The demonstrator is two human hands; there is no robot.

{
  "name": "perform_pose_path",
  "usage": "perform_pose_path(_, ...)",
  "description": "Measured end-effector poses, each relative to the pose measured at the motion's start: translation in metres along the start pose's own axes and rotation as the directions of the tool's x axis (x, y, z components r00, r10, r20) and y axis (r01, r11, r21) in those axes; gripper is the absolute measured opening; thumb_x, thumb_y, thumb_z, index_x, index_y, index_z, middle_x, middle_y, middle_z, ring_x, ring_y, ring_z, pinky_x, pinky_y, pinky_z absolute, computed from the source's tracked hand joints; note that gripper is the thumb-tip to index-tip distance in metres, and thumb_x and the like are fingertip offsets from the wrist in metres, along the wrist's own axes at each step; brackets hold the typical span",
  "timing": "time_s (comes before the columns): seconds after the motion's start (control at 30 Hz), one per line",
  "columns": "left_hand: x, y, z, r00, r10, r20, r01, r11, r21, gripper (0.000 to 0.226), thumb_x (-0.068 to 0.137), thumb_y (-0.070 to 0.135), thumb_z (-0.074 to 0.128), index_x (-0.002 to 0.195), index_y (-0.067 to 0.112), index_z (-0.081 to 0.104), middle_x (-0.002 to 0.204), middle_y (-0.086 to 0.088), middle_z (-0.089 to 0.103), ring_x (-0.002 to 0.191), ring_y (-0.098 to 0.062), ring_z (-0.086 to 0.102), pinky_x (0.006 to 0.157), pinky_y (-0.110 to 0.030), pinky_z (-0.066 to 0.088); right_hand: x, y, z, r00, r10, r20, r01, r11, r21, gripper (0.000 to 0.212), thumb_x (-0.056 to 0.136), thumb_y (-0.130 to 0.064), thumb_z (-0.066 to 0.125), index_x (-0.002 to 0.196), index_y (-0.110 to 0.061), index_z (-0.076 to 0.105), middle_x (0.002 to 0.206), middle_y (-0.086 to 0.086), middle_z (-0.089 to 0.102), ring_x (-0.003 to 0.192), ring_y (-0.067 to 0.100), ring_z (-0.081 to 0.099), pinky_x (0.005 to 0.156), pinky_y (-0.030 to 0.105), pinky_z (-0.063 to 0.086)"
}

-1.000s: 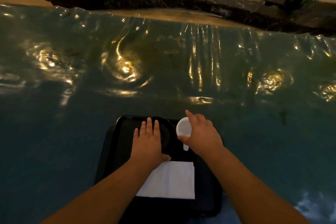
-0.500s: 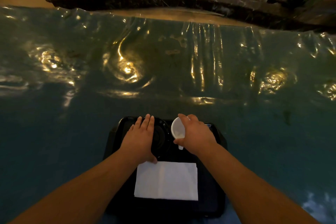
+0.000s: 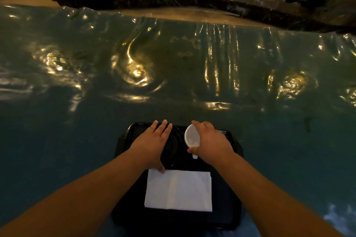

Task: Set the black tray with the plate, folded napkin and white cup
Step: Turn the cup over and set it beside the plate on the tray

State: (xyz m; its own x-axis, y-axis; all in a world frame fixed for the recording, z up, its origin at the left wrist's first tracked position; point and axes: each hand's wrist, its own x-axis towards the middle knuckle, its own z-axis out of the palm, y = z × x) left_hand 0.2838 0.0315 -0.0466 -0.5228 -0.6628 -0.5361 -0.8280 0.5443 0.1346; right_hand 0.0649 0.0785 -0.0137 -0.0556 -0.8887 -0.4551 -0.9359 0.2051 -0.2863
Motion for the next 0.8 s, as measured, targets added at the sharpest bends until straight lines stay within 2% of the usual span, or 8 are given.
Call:
perform_pose_path(0.2, 0.009, -0.005, -0.003, 0.998, 0.057, 0.022, -0.059, 0.997, 0.055, 0.16, 0.055, 0.064, 0.093, 0.161, 0.021, -0.02, 0.172, 0.002, -0.019, 0.157, -0.027, -0.014, 0.125, -0.049, 0.005, -0.001, 0.005, 0.0, 1.0, 0.005, -0.005, -0.005, 1.0, -0.004, 0.101, 0.079, -0.052, 0.083, 0.159, -0.036, 0.024, 0.158, 0.001, 0.036, 0.126, 0.03, 0.055, 0.092, 0.044, 0.054)
perform_pose_path(0.4, 0.009, 0.005, -0.005, 1.0, 0.016, -0.005, -0.016, 0.999, 0.045, 0.159, 0.051, 0.072, 0.09, 0.163, 0.021, -0.011, 0.174, -0.004, -0.009, 0.158, -0.034, -0.002, 0.125, -0.053, 0.014, 0.001, 0.004, -0.002, 0.999, 0.045, -0.017, -0.044, 0.999, 0.023, 0.1, 0.078, -0.054, 0.083, 0.158, -0.034, 0.027, 0.155, 0.003, 0.039, 0.123, 0.031, 0.058, 0.091, 0.044, 0.054)
perform_pose_path(0.57, 0.0, 0.0, 0.006, 0.997, -0.011, -0.07, 0.007, 0.999, -0.049, 0.158, 0.055, 0.08, 0.082, 0.162, 0.019, -0.016, 0.173, -0.002, -0.016, 0.158, -0.026, -0.01, 0.127, -0.046, 0.002, 0.002, 0.005, 0.0, 0.998, 0.066, -0.019, -0.066, 0.997, 0.04, 0.099, 0.078, -0.053, 0.084, 0.157, -0.034, 0.027, 0.153, 0.003, 0.04, 0.123, 0.032, 0.058, 0.088, 0.043, 0.055)
perform_pose_path(0.63, -0.014, -0.003, 0.016, 0.986, -0.088, -0.144, 0.065, 0.985, -0.163, 0.153, 0.056, 0.087, 0.073, 0.164, 0.019, -0.012, 0.173, -0.002, -0.014, 0.158, -0.025, -0.008, 0.126, -0.044, 0.001, 0.001, 0.006, 0.0, 0.998, 0.061, -0.027, -0.06, 0.997, 0.044, 0.099, 0.078, -0.053, 0.084, 0.156, -0.034, 0.027, 0.153, 0.003, 0.041, 0.122, 0.031, 0.059, 0.087, 0.044, 0.056)
perform_pose_path(0.7, -0.03, -0.005, 0.028, 0.945, -0.247, -0.213, 0.177, 0.937, -0.301, 0.147, 0.055, 0.093, 0.066, 0.165, 0.021, -0.001, 0.174, -0.004, 0.002, 0.158, -0.027, 0.006, 0.125, -0.045, 0.014, 0.001, 0.007, 0.002, 0.998, 0.055, -0.037, -0.054, 0.998, 0.045, 0.098, 0.078, -0.054, 0.083, 0.156, -0.035, 0.027, 0.152, 0.002, 0.041, 0.121, 0.031, 0.059, 0.086, 0.043, 0.056)
perform_pose_path(0.8, -0.048, -0.002, 0.044, 0.885, -0.439, -0.157, 0.334, 0.832, -0.444, 0.141, 0.057, 0.092, 0.065, 0.164, 0.02, 0.007, 0.168, -0.007, 0.02, 0.152, -0.032, 0.019, 0.119, -0.05, 0.031, 0.001, 0.009, 0.004, 0.998, 0.054, -0.043, -0.051, 0.997, 0.051, 0.099, 0.078, -0.056, 0.082, 0.157, -0.035, 0.026, 0.152, 0.001, 0.04, 0.121, 0.03, 0.058, 0.085, 0.042, 0.055)
